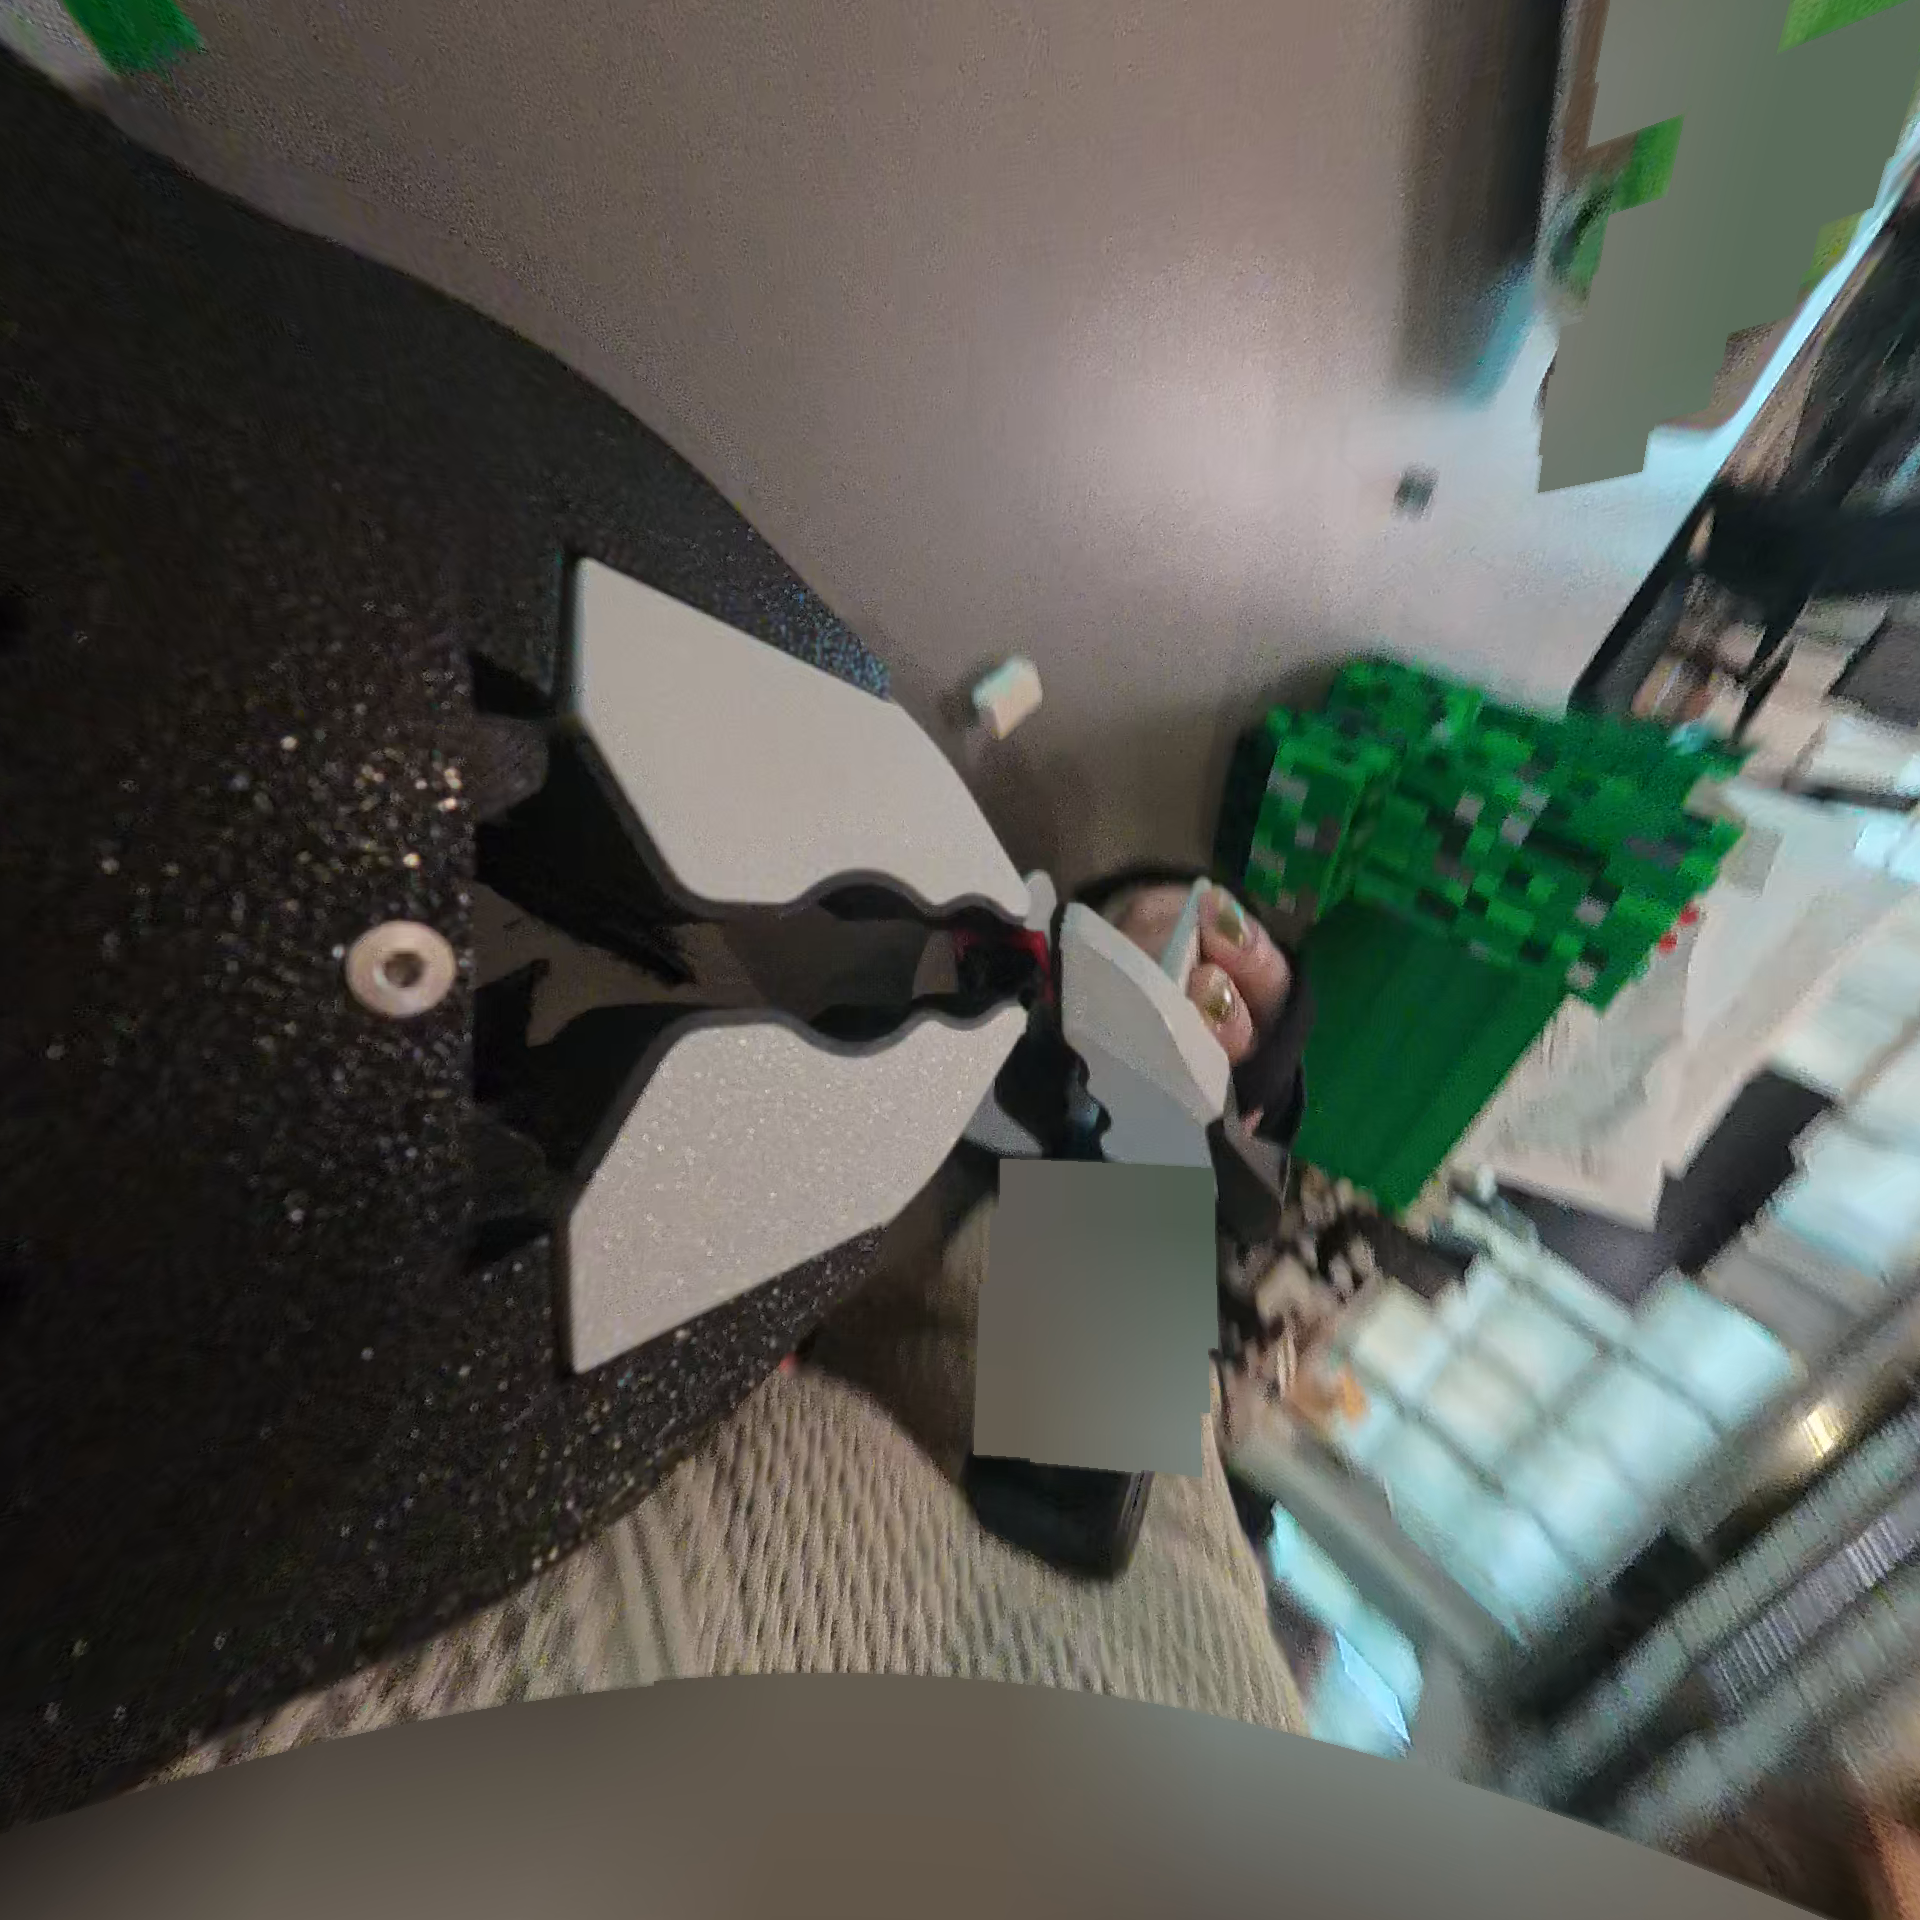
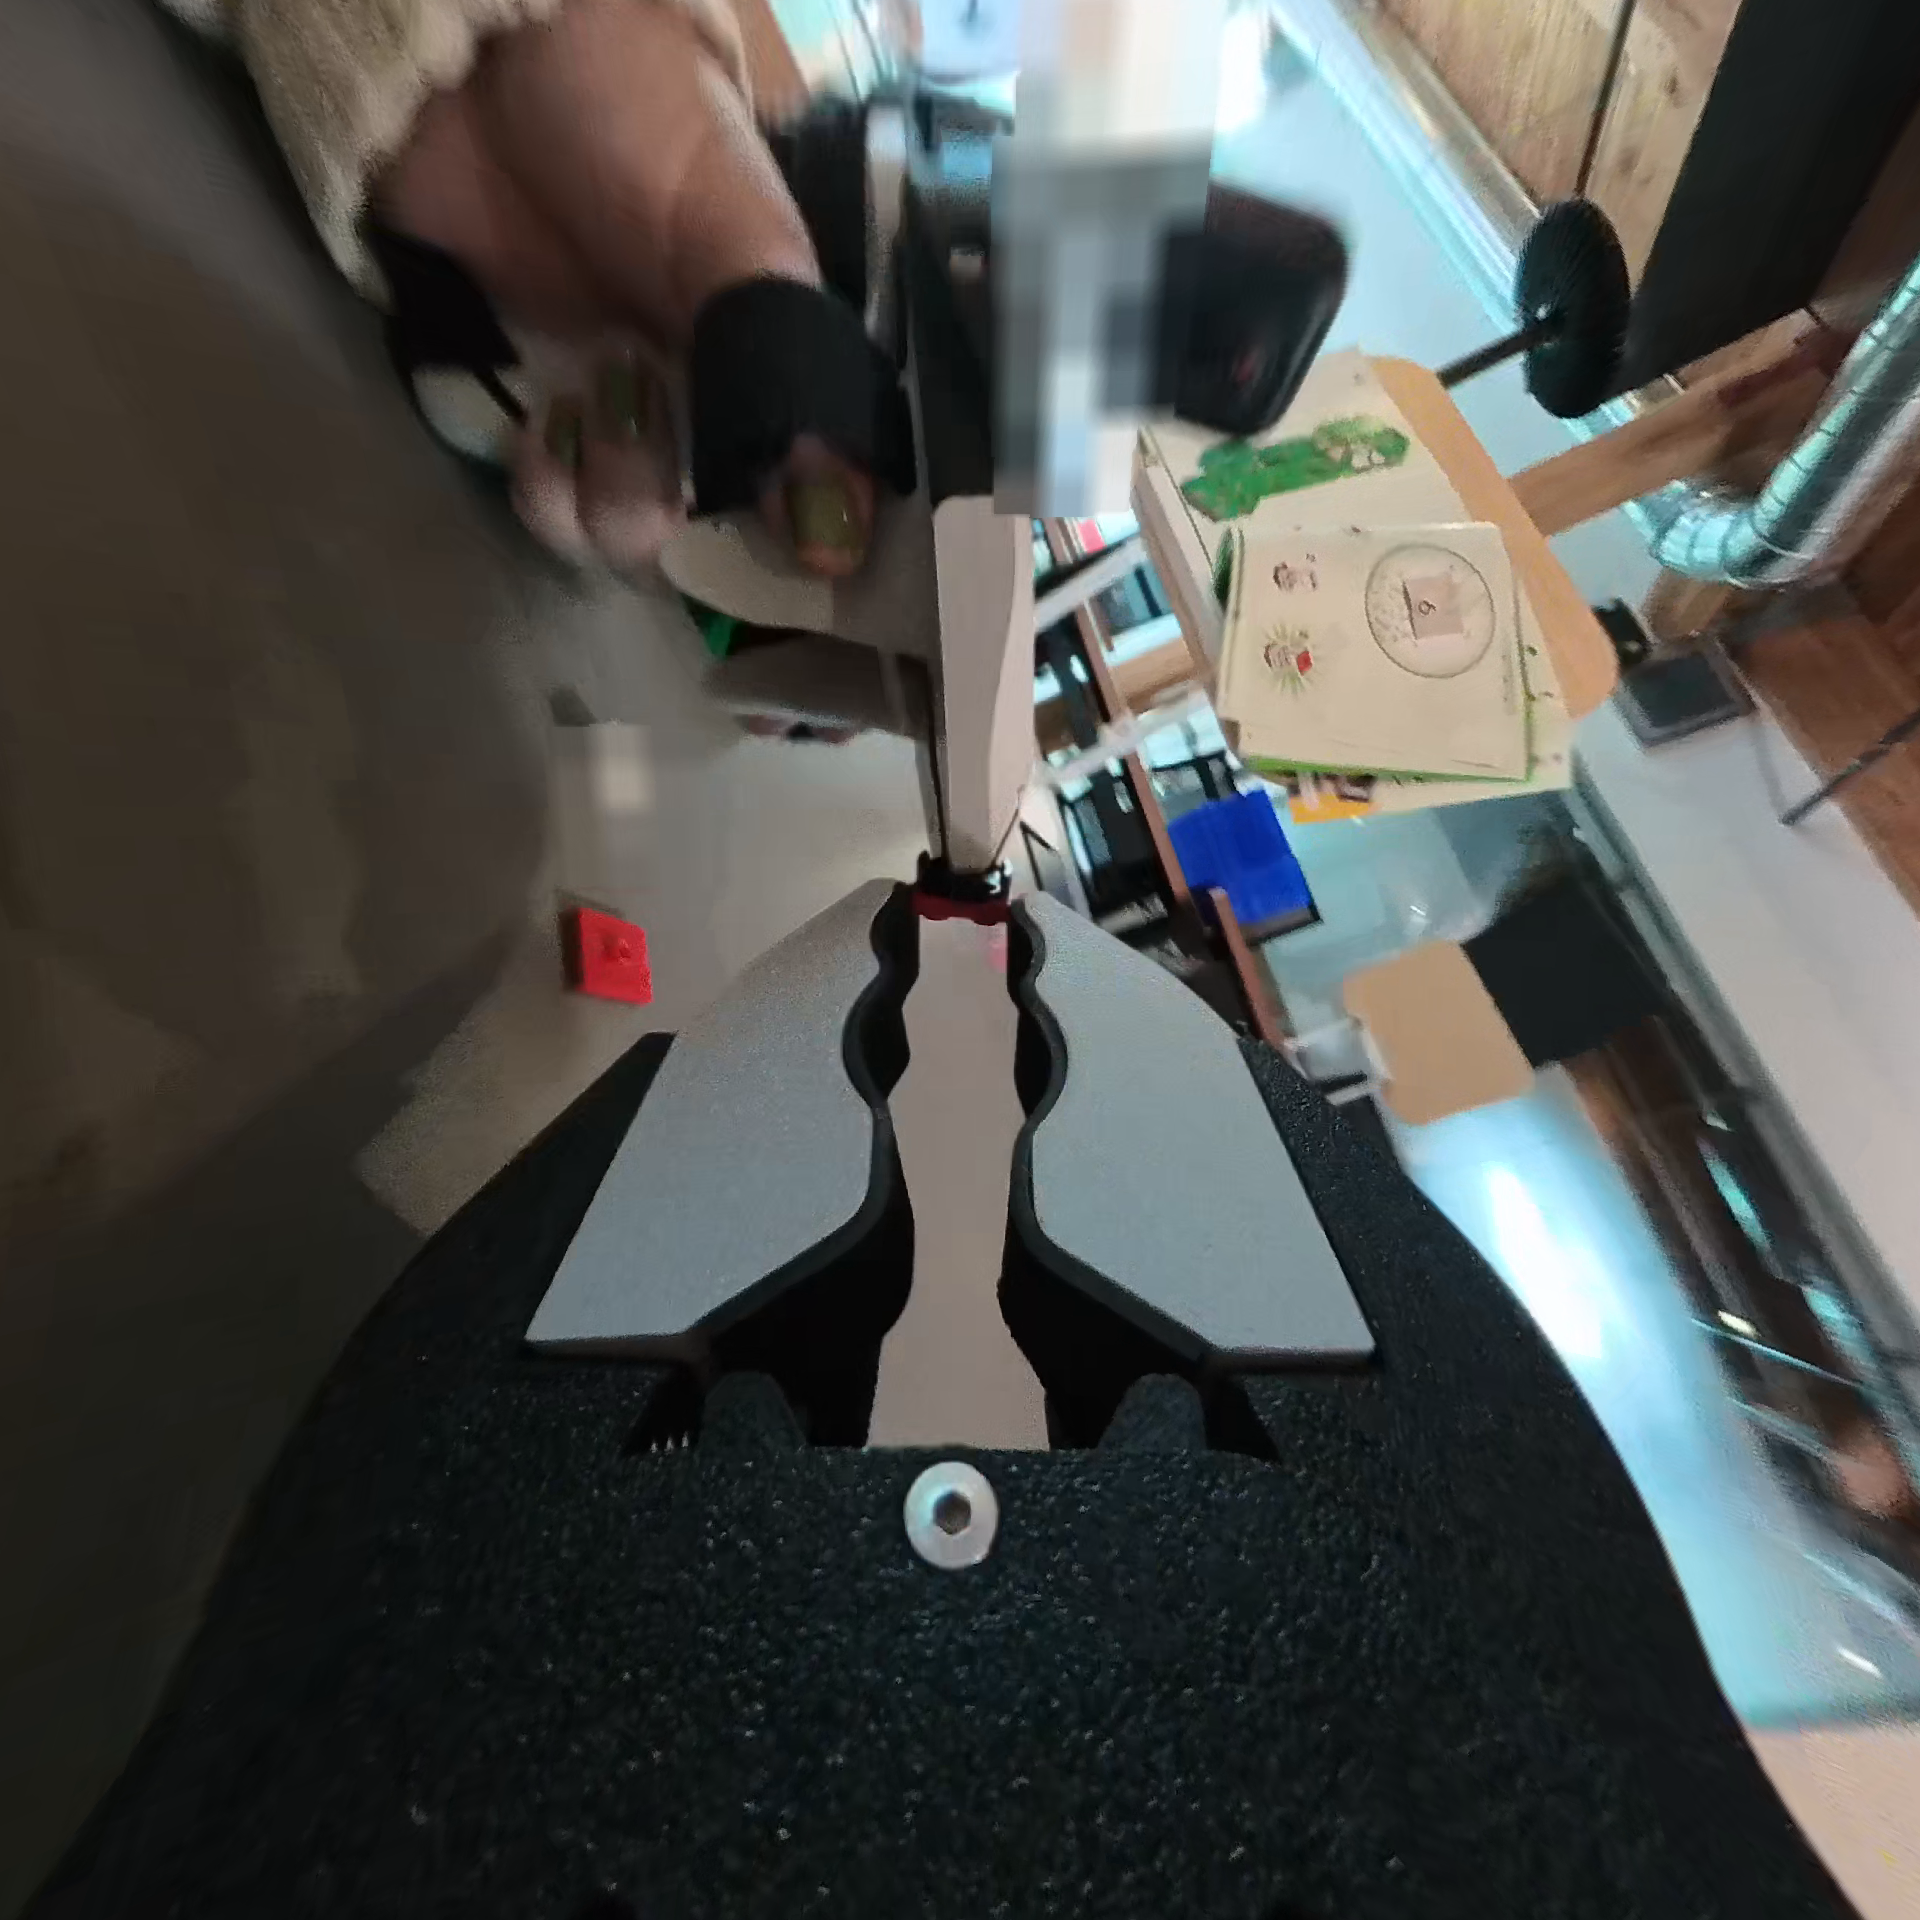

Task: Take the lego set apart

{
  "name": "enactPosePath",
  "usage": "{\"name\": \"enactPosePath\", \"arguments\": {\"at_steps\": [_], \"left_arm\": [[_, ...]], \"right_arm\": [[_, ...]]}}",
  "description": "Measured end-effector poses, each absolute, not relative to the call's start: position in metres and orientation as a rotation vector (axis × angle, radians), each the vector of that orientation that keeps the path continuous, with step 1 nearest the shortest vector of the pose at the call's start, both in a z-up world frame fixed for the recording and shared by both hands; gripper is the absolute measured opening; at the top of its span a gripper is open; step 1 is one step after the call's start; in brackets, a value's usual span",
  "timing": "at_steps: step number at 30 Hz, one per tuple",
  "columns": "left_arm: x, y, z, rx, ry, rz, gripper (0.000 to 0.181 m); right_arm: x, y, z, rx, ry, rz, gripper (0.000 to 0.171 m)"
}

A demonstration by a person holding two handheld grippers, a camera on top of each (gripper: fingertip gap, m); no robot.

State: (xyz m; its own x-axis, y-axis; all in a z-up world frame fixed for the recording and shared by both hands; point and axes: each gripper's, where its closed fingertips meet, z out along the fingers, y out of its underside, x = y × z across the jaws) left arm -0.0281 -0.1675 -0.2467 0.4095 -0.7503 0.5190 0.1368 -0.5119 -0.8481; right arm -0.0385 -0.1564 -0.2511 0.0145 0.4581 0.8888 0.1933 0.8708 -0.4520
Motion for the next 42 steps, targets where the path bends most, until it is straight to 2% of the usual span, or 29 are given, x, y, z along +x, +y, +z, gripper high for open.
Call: {"name": "enactPosePath", "arguments": {"at_steps": [2, 5, 22, 37, 42], "left_arm": [[-0.025, -0.174, -0.244, -1.743, 0.529, -1.434, 0.010], [-0.021, -0.180, -0.241, -1.714, 0.592, -1.420, 0.010], [-0.024, -0.175, -0.242, -1.730, 0.532, -1.411, 0.010], [-0.030, -0.161, -0.248, -1.770, 0.499, -0.979, 0.023], [-0.032, -0.156, -0.253, -1.801, 0.505, -0.801, 0.016]], "right_arm": [[-0.036, -0.165, -0.248, -0.521, -1.570, 0.355, 0.015], [-0.034, -0.172, -0.244, -0.491, -1.569, 0.455, 0.015], [-0.037, -0.171, -0.244, -0.507, -1.558, 0.403, 0.016], [-0.043, -0.149, -0.255, -0.561, -1.573, 0.173, 0.016], [-0.045, -0.149, -0.258, -0.545, -1.581, 0.100, 0.016]]}}
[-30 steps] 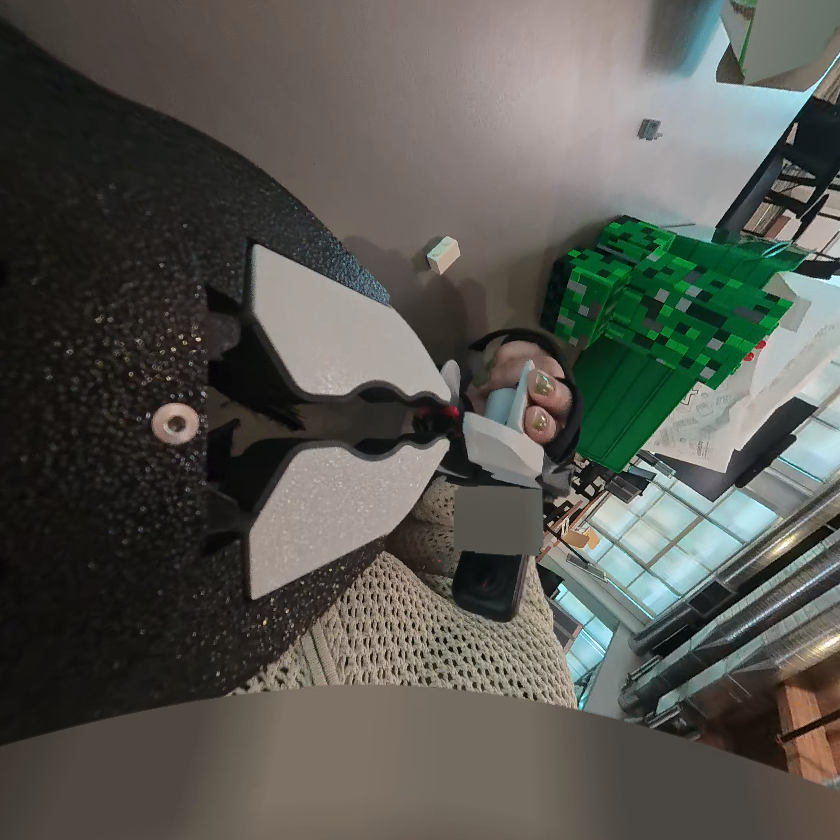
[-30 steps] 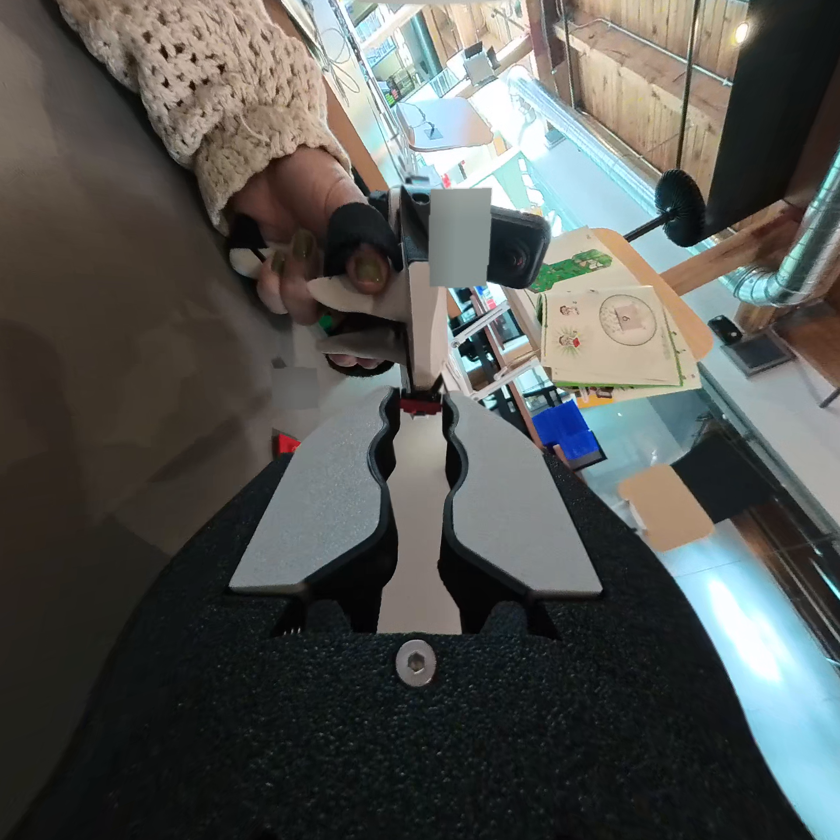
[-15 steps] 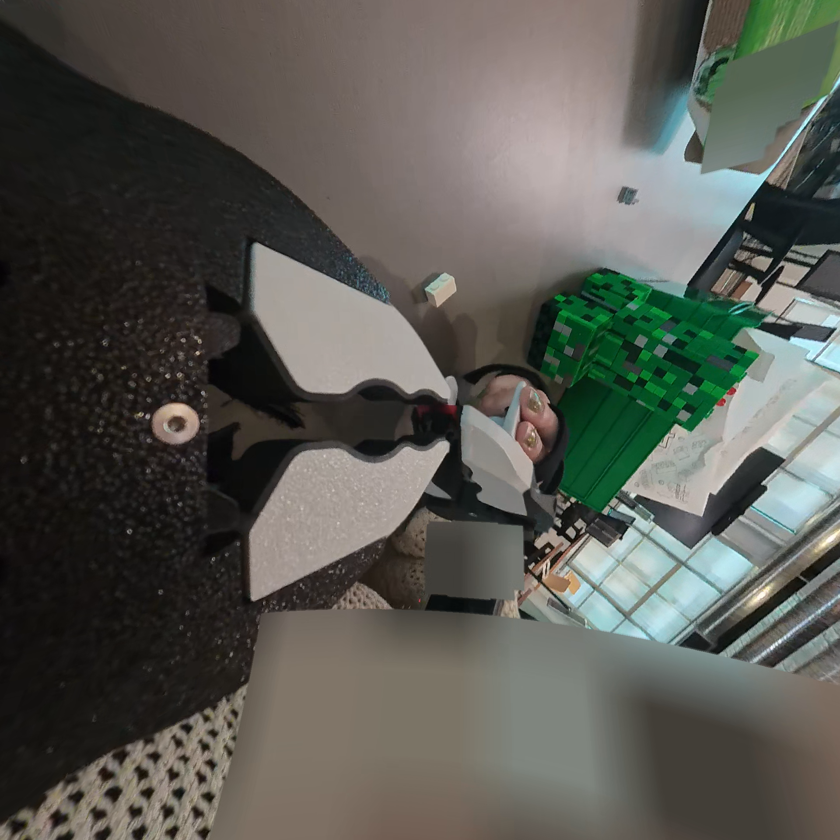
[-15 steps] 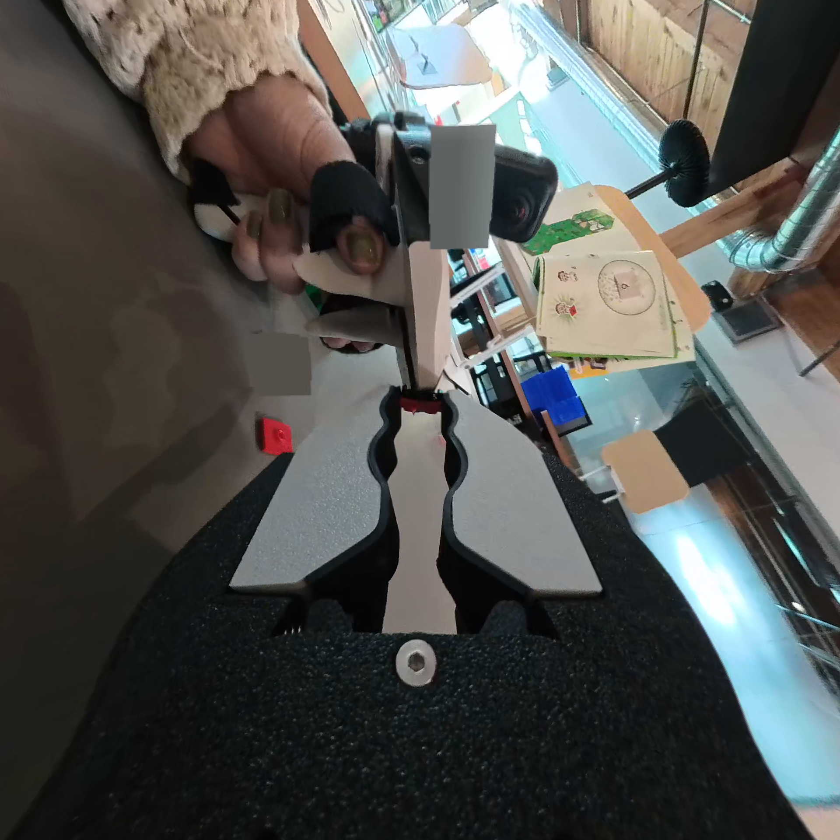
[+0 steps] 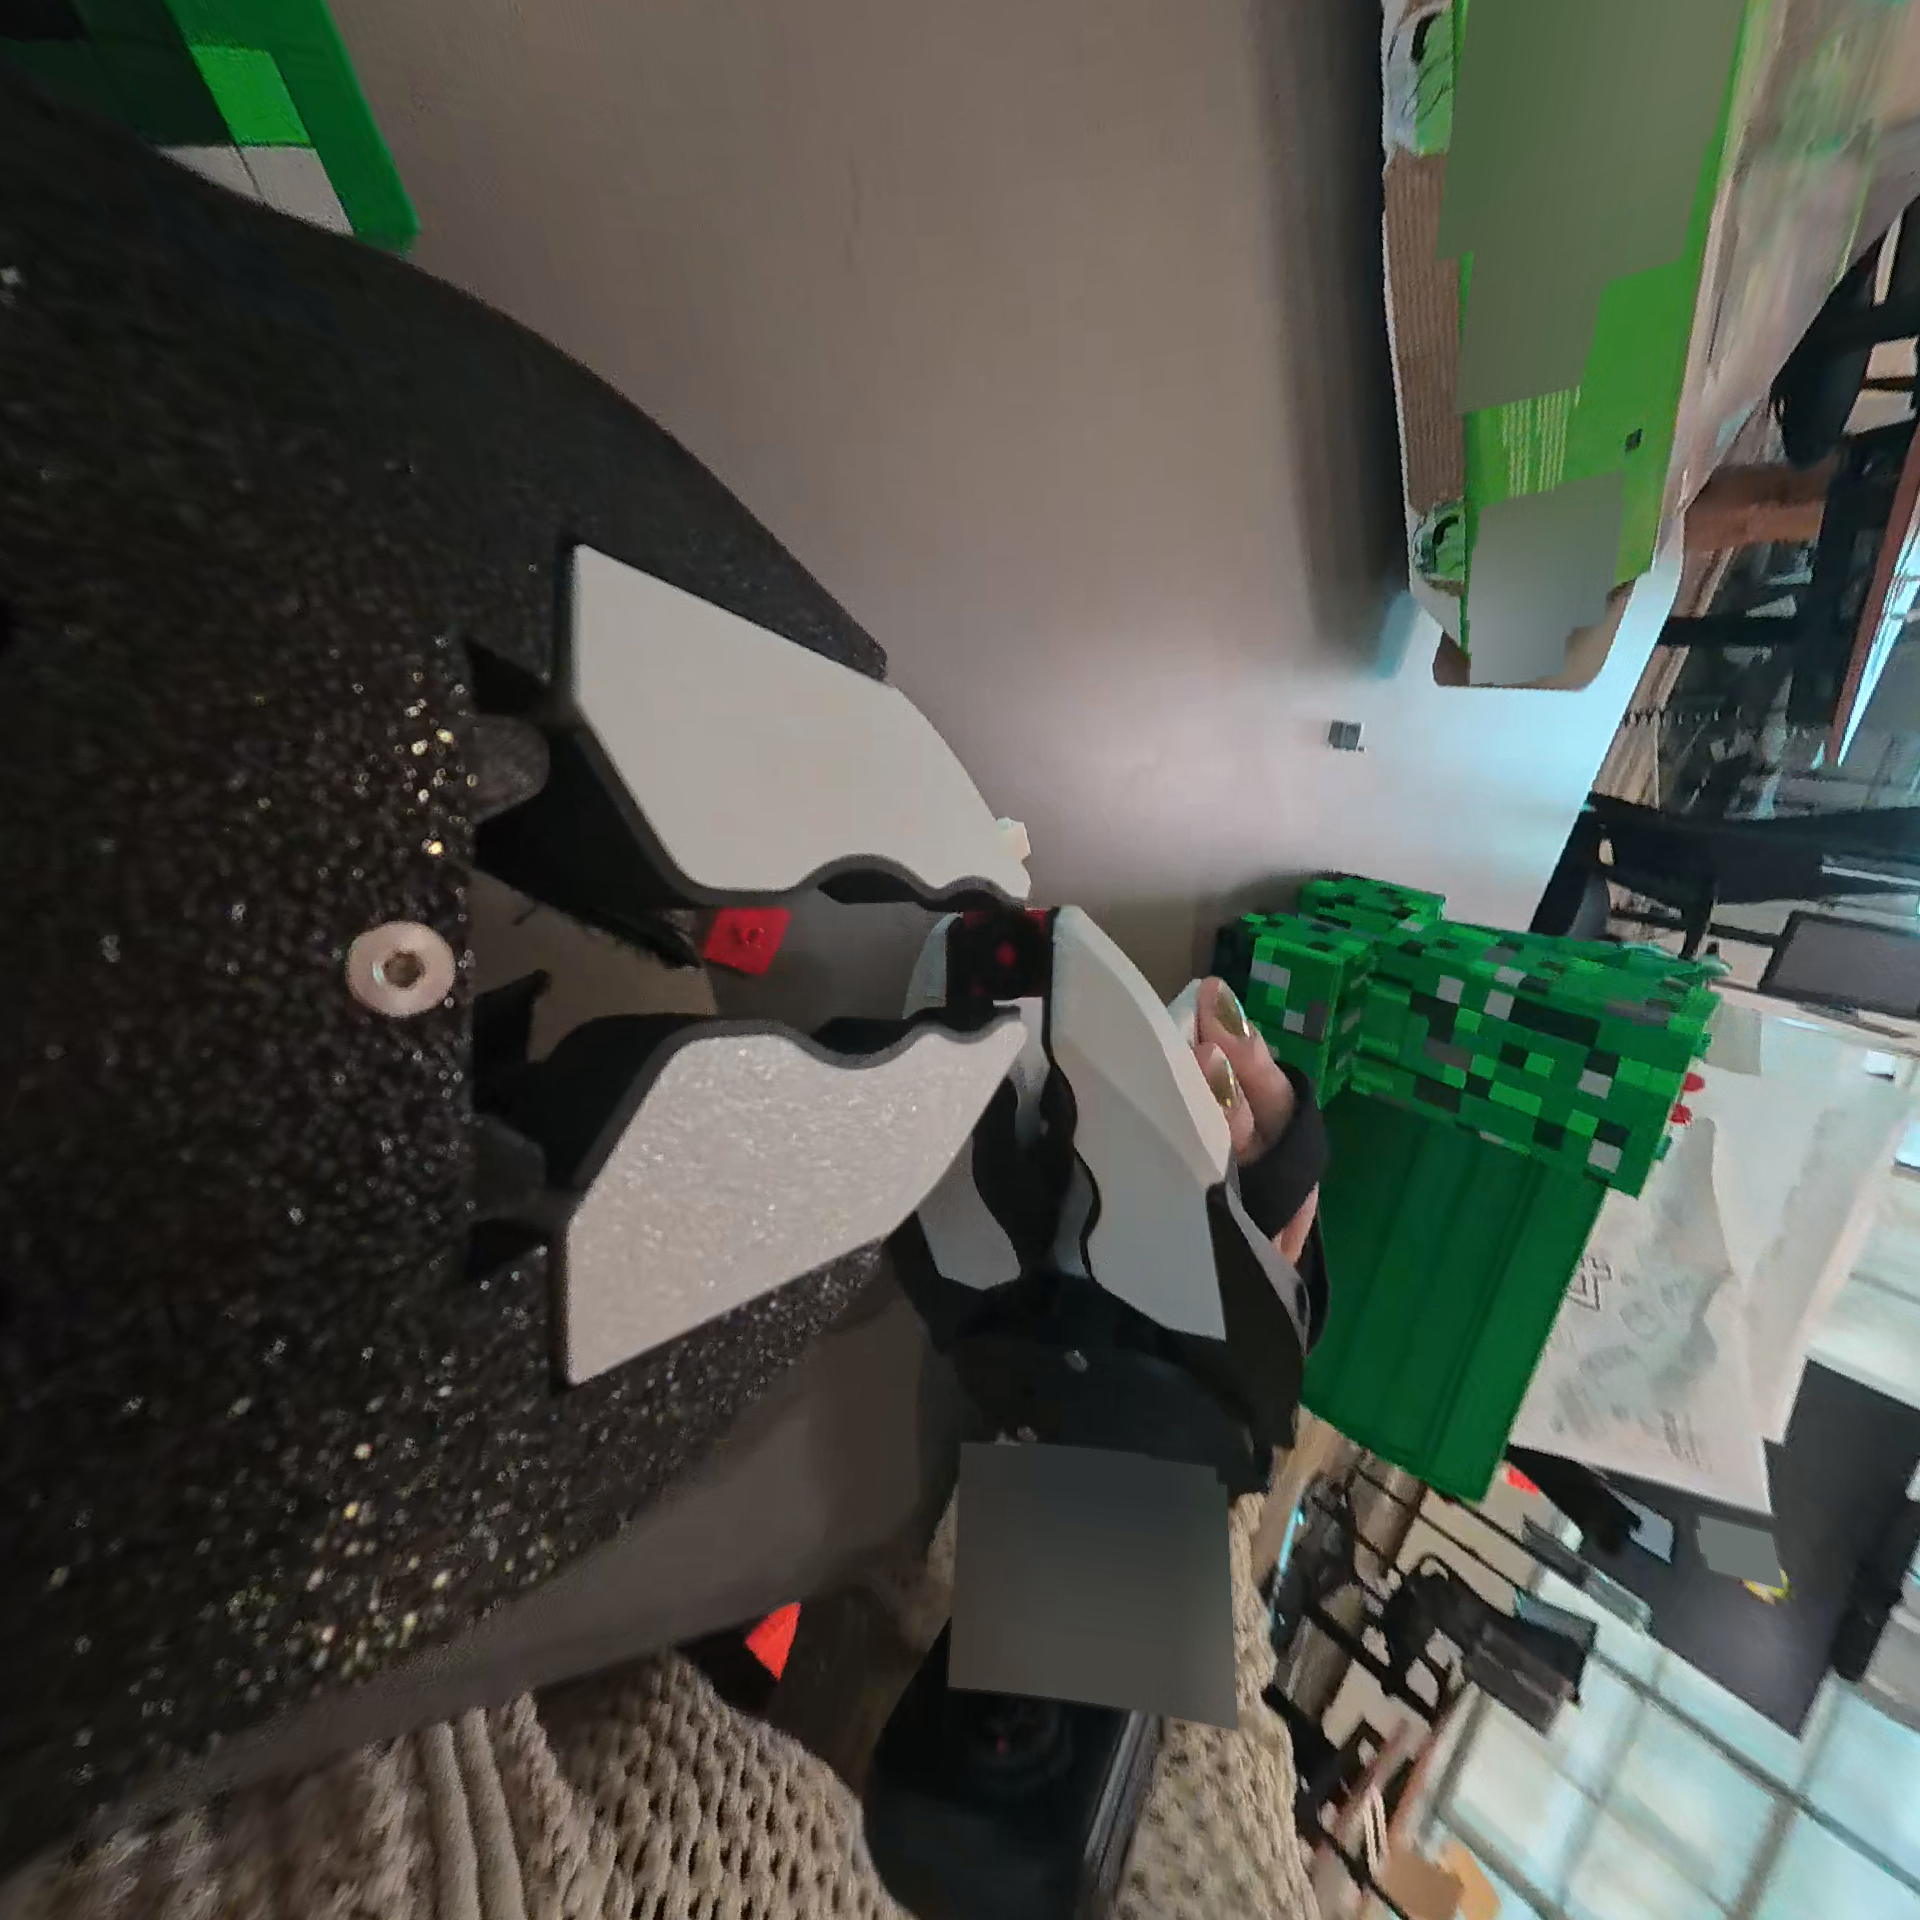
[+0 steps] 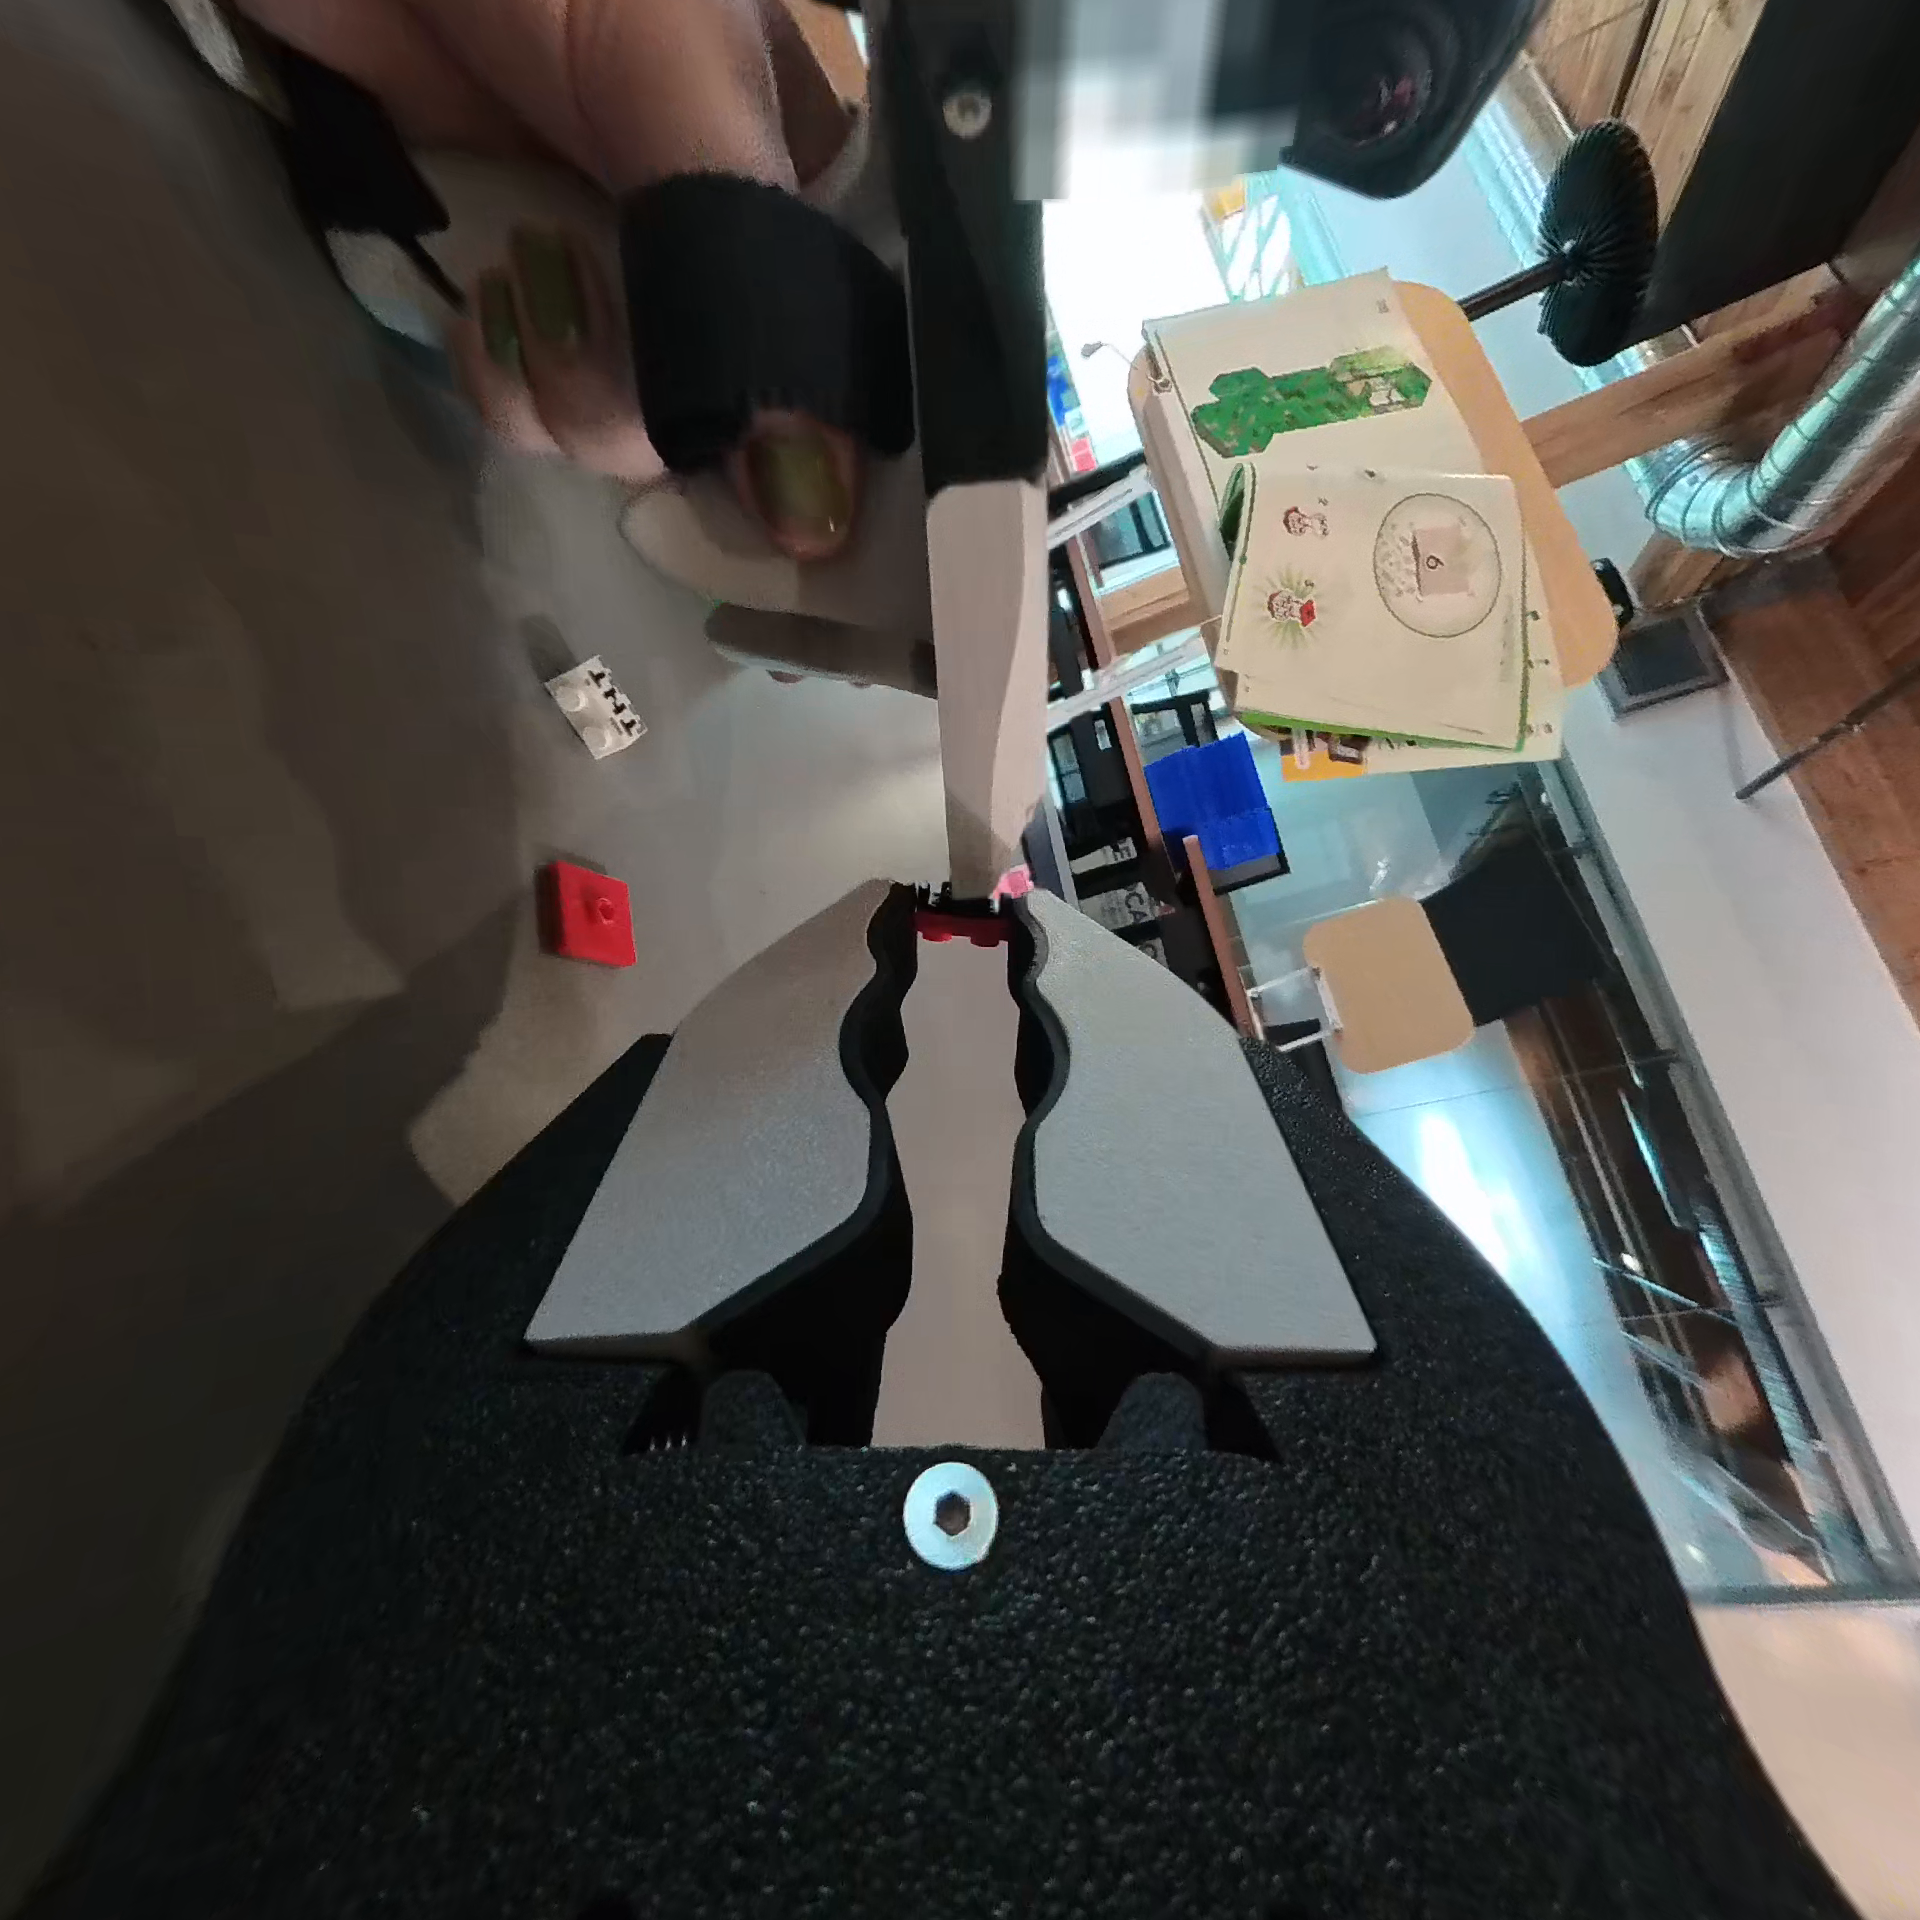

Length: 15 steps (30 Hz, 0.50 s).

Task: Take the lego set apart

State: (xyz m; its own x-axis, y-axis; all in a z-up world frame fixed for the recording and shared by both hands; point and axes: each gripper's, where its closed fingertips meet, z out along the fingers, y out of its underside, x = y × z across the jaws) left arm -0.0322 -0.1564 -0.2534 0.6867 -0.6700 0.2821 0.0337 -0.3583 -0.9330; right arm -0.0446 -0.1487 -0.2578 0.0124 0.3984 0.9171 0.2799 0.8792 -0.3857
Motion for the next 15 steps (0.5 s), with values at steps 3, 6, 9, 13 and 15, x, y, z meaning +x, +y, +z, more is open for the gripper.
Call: {"name": "enactPosePath", "arguments": {"at_steps": [3, 6, 9, 13, 15], "left_arm": [[-0.0309, -0.1564, -0.2553, -1.807, 0.532, -0.725, 0.022], [-0.0308, -0.1571, -0.2561, -1.807, 0.548, -0.689, 0.024], [-0.0325, -0.1555, -0.2583, -1.824, 0.539, -0.660, 0.019], [-0.0312, -0.1555, -0.2621, -1.842, 0.566, -0.608, 0.020], [-0.0301, -0.1569, -0.2614, -1.833, 0.579, -0.608, 0.022]], "right_arm": [[-0.0458, -0.1467, -0.2598, -0.534, -1.584, 0.041, 0.016], [-0.0463, -0.1464, -0.2602, -0.539, -1.585, 0.039, 0.016], [-0.0470, -0.1471, -0.2614, -0.532, -1.591, 0.027, 0.016], [-0.0476, -0.1476, -0.2600, -0.532, -1.582, 0.018, 0.016], [-0.0480, -0.1487, -0.2595, -0.510, -1.580, 0.003, 0.016]]}}
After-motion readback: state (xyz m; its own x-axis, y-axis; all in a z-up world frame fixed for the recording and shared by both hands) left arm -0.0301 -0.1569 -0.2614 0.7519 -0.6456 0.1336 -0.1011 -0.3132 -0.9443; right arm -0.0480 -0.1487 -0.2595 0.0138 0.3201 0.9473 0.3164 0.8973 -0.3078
